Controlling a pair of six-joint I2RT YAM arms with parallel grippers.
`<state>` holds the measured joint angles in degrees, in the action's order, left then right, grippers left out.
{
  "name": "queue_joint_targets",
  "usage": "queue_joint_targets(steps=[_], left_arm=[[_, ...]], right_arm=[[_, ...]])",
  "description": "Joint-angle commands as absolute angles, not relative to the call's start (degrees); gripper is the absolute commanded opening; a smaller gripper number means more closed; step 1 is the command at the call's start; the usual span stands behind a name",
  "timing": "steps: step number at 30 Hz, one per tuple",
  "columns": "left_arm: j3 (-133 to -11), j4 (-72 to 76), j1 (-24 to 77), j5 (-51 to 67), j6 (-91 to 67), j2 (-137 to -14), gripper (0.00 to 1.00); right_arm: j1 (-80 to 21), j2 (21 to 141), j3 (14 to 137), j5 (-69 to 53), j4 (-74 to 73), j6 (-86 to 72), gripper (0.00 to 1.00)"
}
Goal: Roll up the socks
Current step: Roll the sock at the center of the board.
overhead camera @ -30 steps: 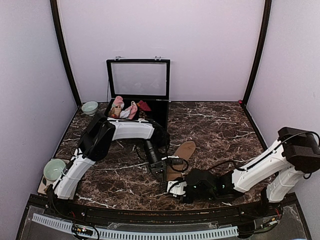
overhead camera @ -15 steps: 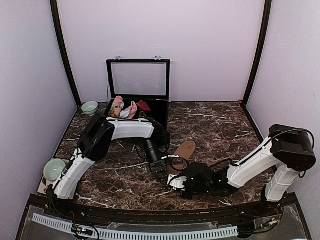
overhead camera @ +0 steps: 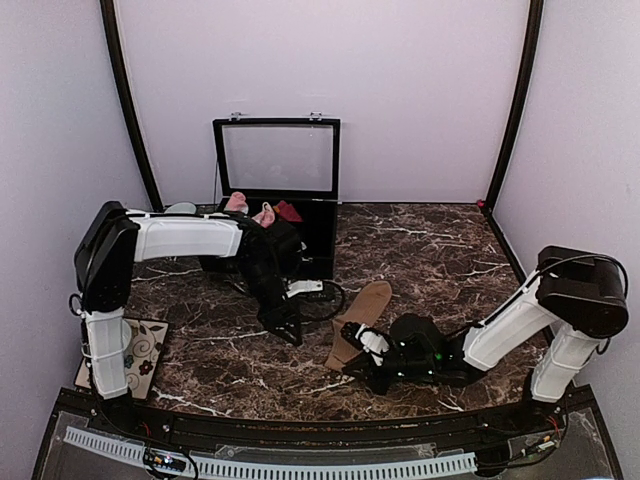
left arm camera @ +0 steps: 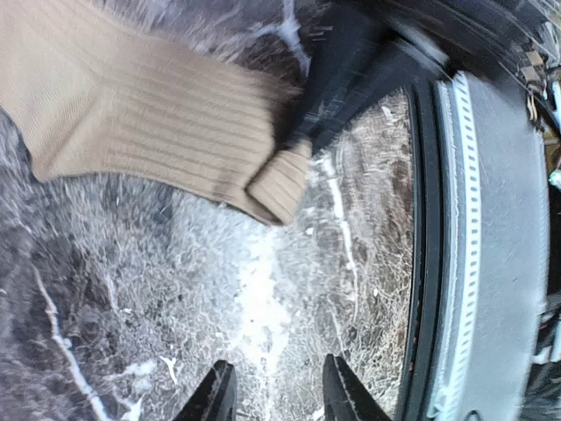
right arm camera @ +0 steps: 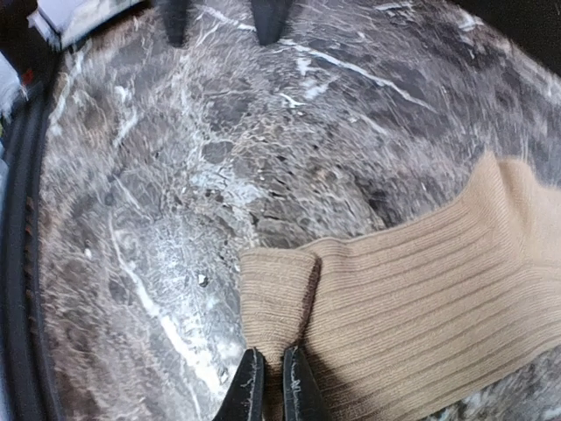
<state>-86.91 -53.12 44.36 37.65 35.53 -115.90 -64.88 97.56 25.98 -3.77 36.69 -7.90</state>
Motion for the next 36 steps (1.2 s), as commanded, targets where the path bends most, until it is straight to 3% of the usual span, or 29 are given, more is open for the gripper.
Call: queue_joint_targets(steps=[1,9,24,29,32,33,35,36], left_arm=[[-80.6,-45.0,45.4,38.1,42.7,-109.9,0.37],[-82.5,-41.4,53.1,34.2,46.4,-112.9,0.36],[-80.1,-28.4,57.7,22.5,50.1,-116.6,0.35],[-79.3,-29.0,57.8,21.8,50.6,-118.2,0.28],[-79.9,-29.6,57.8,21.9,50.3,-119.4,0.15],[-80.3,-30.1,57.8,22.2,50.0,-119.9,0.1],[-81.6,-31.3,57.7,23.4,49.1,-120.8,0.01],[-82.3,-32.3,57.6,24.2,48.8,-121.2,0.0]], right_arm=[[-59.1,102.6,20.4,-19.3,36.6,-24.0,0.0],[-53.1,110.0,23.3,-34.9,37.9,-36.6,0.0],[-48.2,114.1,26.7,-36.9,29.8,-42.6,0.0],[-48.1,114.6,25.5,-35.6,30.2,-42.5,0.0],[-48.1,114.0,25.1,-34.5,30.4,-42.2,0.02],[-48.2,113.5,25.1,-33.8,30.1,-41.7,0.07],[-48.7,111.0,25.1,-31.0,28.7,-39.8,0.8],[-49.2,108.6,24.8,-29.2,28.3,-38.4,0.97]])
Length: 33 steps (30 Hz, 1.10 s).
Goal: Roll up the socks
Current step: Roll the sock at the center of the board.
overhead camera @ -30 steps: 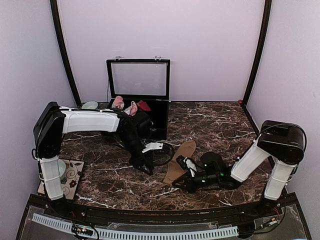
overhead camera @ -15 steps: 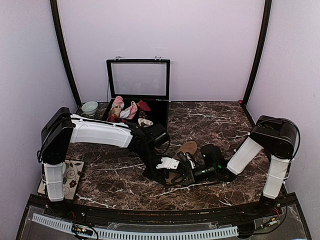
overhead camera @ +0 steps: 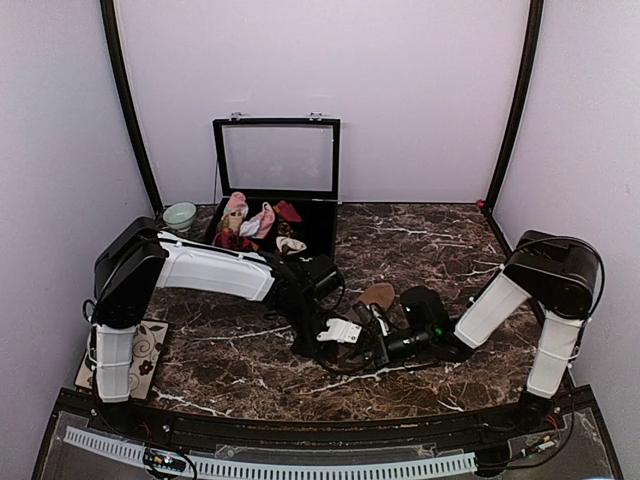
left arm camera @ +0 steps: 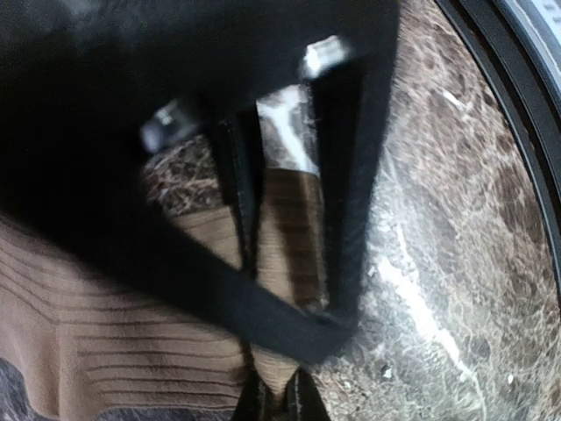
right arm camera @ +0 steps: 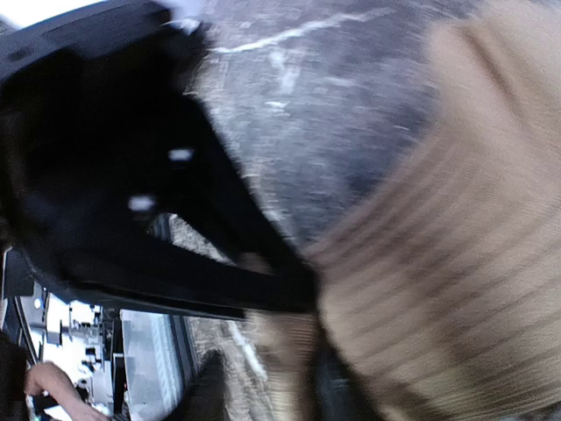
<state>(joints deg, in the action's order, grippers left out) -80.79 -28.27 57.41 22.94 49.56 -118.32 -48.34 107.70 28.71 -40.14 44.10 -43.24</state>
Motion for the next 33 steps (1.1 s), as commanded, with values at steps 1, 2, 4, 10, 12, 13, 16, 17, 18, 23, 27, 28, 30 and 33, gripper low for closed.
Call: queue_joint_targets(steps=[1,2,4,10,12,13,16,17,18,23,27,28,30,33], left_arm=[[-83.0,-33.7,57.5,25.7,48.6,-121.7,0.0],[-83.9,-35.1,57.2,27.1,48.5,-122.3,0.0],[-85.7,-39.1,56.5,29.6,48.6,-123.7,0.0],[-88.5,-47.8,55.0,32.4,49.8,-126.5,0.0],[-88.4,-48.5,54.7,32.0,49.6,-126.6,0.0],[-88.2,-48.7,54.5,31.7,49.6,-126.8,0.0],[-87.5,-48.6,54.3,29.5,49.0,-127.1,0.0],[-87.5,-48.6,54.2,29.4,48.8,-127.1,0.0],[-87.4,-48.7,54.2,29.5,48.8,-127.2,0.0],[-89.4,-50.0,54.0,30.9,48.4,-128.0,0.0],[-93.8,-54.0,53.9,32.0,48.4,-131.0,0.0],[-94.9,-55.2,53.8,32.4,48.3,-131.8,0.0],[-96.8,-58.7,53.5,34.5,48.5,-133.2,0.0],[-100.6,-63.9,52.3,37.7,48.4,-136.9,0.0]], right_arm=[[-49.8,106.2,24.3,-27.0,28.1,-37.1,0.99],[-50.5,103.7,23.8,-24.9,27.7,-35.3,0.99],[-51.5,99.6,23.1,-20.2,25.5,-33.2,0.99],[-55.1,91.8,20.3,-7.3,19.1,-31.9,0.99],[-55.7,88.7,18.6,-3.9,17.9,-32.8,0.99],[-56.5,87.3,17.8,-1.7,17.2,-33.3,0.99],[-60.5,78.6,15.8,7.4,14.2,-34.0,0.99],[-62.4,75.3,15.8,11.8,11.8,-34.0,0.99],[-64.3,72.0,16.2,17.0,9.1,-34.1,0.99],[-66.4,55.2,15.9,32.4,5.1,-43.1,0.99],[-66.4,46.0,8.4,27.3,19.4,-32.3,0.99],[-66.5,45.2,7.5,26.0,21.1,-29.7,0.99],[-67.7,45.8,7.1,24.1,22.2,-26.1,0.99],[-74.0,51.7,6.9,25.5,25.7,-19.4,0.95]])
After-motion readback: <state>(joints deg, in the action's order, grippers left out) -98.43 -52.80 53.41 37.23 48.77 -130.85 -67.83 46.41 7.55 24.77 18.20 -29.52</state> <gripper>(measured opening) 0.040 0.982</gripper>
